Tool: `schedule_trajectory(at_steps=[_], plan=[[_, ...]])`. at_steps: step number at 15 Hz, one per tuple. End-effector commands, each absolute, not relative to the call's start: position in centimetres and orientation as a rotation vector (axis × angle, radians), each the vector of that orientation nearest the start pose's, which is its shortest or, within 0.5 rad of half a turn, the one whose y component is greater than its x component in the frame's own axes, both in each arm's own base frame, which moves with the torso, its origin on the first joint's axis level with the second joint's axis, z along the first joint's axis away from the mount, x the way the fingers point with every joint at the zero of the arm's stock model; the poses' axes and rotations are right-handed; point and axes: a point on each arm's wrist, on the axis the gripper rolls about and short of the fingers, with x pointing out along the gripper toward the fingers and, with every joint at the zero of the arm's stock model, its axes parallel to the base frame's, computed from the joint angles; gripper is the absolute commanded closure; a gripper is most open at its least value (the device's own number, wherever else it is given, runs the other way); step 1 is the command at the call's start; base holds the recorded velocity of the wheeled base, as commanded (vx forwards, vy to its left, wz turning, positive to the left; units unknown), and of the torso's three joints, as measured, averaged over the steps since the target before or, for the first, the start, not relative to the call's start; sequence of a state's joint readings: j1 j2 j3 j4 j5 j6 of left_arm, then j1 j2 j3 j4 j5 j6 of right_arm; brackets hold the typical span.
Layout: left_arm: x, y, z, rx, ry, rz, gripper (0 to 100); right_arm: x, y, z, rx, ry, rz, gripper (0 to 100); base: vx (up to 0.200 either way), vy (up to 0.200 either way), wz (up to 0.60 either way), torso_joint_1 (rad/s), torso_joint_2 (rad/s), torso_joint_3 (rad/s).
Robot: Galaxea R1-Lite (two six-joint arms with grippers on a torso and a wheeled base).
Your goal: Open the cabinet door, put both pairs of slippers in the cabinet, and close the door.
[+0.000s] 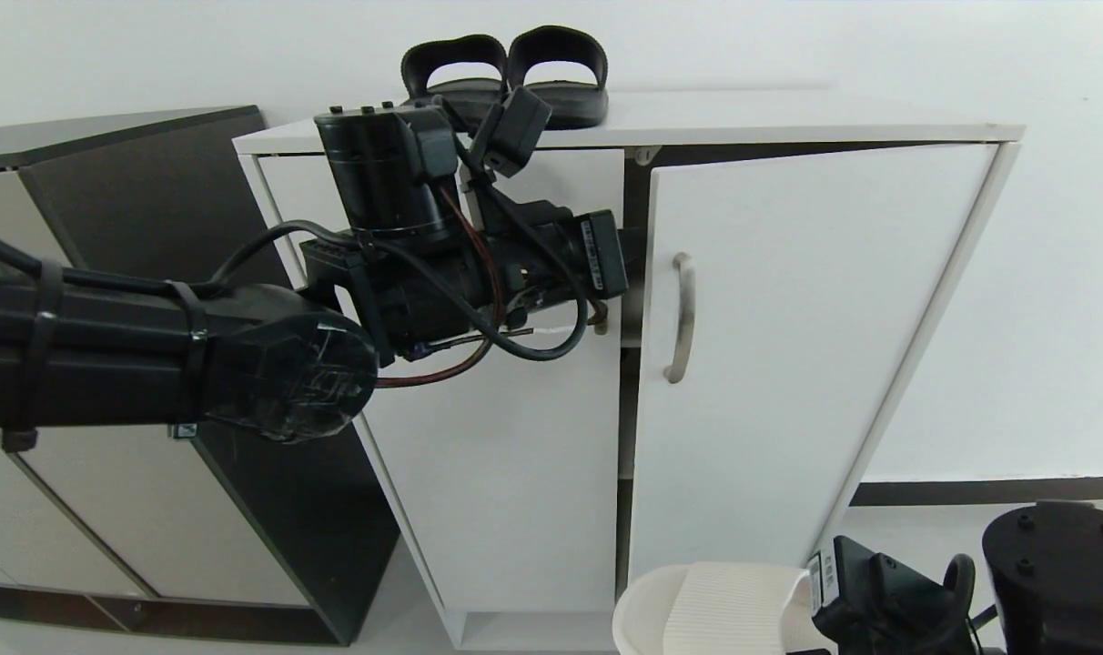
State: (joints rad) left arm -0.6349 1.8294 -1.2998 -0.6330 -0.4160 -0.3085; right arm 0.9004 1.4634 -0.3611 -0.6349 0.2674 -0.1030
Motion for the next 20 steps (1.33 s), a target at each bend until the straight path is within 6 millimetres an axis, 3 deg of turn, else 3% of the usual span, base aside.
schedule_trajectory(at_steps=[1, 5, 8, 10, 12, 13, 15, 18, 20], plan=[[28.2, -23.2, 27.5, -0.289, 0.051, -1.041, 100, 12.1, 16.4, 13.2, -0.243, 0.405, 1.179, 100, -0.200, 0.000, 0.00, 0.002, 0.00, 0.002], [24.1, -25.2, 27.1, -0.262, 0.047, -1.100, 100, 10.9, 16.8, 12.7, -0.265, 0.430, 1.237, 100, -0.200, 0.000, 0.00, 0.001, 0.00, 0.002], [23.9, -25.2, 27.2, -0.264, 0.047, -1.105, 100, 10.6, 16.9, 12.8, -0.269, 0.427, 1.250, 100, -0.200, 0.000, 0.00, -0.002, 0.01, 0.002], [24.7, -24.2, 27.4, -0.269, 0.034, -1.065, 100, 10.8, 17.0, 12.7, -0.269, 0.427, 1.242, 100, 0.000, 0.000, 0.00, 0.000, 0.00, 0.000], [24.5, -22.0, 28.5, -0.283, -0.018, -0.979, 100, 11.7, 17.1, 13.2, -0.250, 0.414, 1.191, 100, 0.000, 0.000, 0.00, 0.000, 0.00, 0.000], [22.2, -18.5, 30.3, -0.294, -0.051, -0.884, 100, 13.2, 17.3, 14.0, -0.189, 0.414, 1.018, 100, 0.000, 0.000, 0.00, 0.000, 0.00, 0.000], [18.2, -13.9, 30.4, -0.240, -0.001, -0.681, 100, 14.4, 17.8, 14.7, -0.073, 0.410, 0.723, 100, 0.000, 0.000, 0.00, 0.000, 0.00, 0.000], [12.6, -6.2, 27.7, -0.171, 0.030, -0.239, 100, 16.2, 19.0, 16.3, -0.009, 0.330, 0.500, 100, 0.000, 0.000, 0.00, 0.000, 0.00, 0.000], [9.4, -2.4, 25.5, -0.169, 0.013, 0.030, 100, 17.1, 19.8, 16.0, -0.018, 0.328, 0.445, 100, 0.000, 0.000, 0.00, 0.000, 0.00, 0.000]])
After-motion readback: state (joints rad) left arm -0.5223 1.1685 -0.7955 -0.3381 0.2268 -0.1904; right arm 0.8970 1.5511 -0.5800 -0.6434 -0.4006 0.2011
